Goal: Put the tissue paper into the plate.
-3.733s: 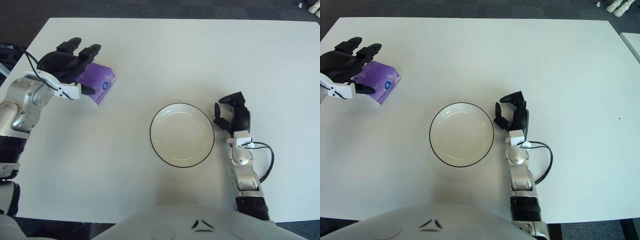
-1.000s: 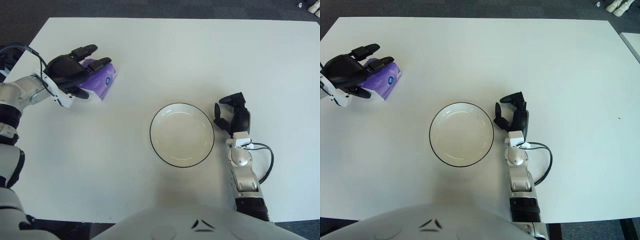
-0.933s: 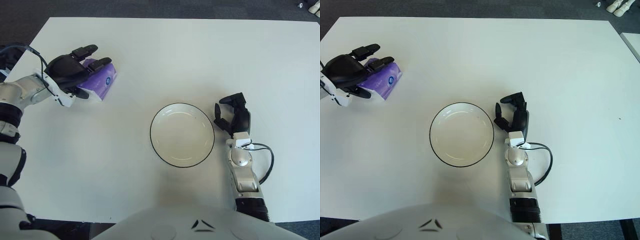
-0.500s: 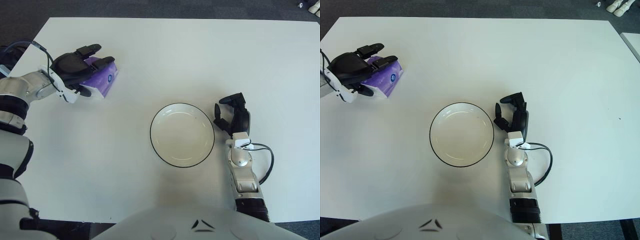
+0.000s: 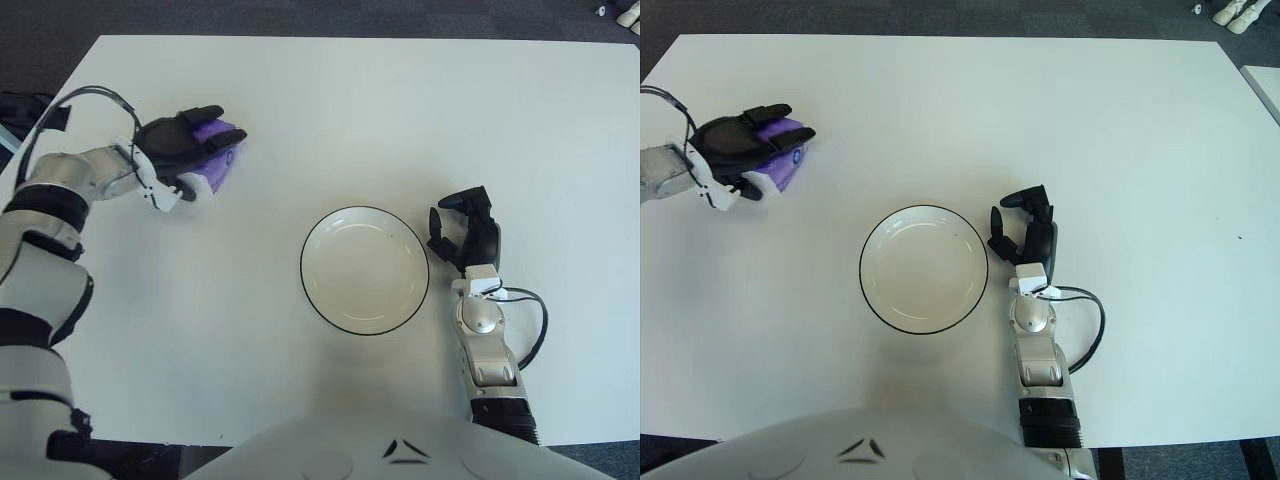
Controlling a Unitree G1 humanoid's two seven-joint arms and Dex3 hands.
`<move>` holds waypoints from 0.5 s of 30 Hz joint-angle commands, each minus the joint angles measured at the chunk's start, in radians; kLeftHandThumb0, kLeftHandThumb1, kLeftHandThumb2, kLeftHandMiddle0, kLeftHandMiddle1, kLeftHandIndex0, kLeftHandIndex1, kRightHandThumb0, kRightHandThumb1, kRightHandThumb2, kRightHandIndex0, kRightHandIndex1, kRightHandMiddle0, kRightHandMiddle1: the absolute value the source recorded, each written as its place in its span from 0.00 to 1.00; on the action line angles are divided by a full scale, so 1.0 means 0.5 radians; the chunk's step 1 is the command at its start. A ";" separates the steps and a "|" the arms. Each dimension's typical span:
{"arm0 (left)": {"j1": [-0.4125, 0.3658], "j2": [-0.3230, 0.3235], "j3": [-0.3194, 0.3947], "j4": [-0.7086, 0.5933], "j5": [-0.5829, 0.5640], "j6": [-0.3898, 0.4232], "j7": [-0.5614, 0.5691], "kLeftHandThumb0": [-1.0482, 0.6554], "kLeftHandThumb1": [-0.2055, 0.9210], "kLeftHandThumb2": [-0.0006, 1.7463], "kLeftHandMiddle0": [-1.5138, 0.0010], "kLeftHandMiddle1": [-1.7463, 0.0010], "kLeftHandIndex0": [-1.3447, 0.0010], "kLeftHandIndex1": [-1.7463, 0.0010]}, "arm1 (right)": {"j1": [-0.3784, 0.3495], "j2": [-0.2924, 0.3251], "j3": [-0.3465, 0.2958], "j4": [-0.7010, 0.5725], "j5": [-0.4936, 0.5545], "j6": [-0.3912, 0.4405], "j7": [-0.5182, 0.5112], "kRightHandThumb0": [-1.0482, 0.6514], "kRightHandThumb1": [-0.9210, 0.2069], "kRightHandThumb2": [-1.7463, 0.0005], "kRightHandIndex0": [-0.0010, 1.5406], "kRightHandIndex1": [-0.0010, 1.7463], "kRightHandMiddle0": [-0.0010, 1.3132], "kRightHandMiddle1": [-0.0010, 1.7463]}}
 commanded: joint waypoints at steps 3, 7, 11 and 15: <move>-0.055 -0.113 -0.127 0.110 0.032 -0.048 -0.172 0.00 0.83 0.34 1.00 1.00 1.00 1.00 | 0.085 0.010 -0.007 0.031 0.013 0.058 0.003 0.39 0.20 0.52 0.38 0.70 0.25 1.00; -0.075 -0.125 -0.174 0.145 0.026 -0.070 -0.217 0.00 0.85 0.32 1.00 1.00 1.00 1.00 | 0.092 0.013 -0.010 0.028 0.018 0.051 0.002 0.39 0.22 0.50 0.38 0.70 0.26 1.00; -0.088 -0.141 -0.239 0.172 0.044 -0.091 -0.259 0.00 0.84 0.32 1.00 1.00 1.00 1.00 | 0.098 0.011 -0.011 0.028 0.028 0.029 0.009 0.39 0.23 0.49 0.39 0.70 0.27 1.00; -0.086 -0.156 -0.286 0.188 0.045 -0.105 -0.268 0.00 0.85 0.32 1.00 1.00 1.00 1.00 | 0.104 0.009 -0.012 0.027 0.031 0.016 0.013 0.39 0.25 0.48 0.39 0.70 0.28 1.00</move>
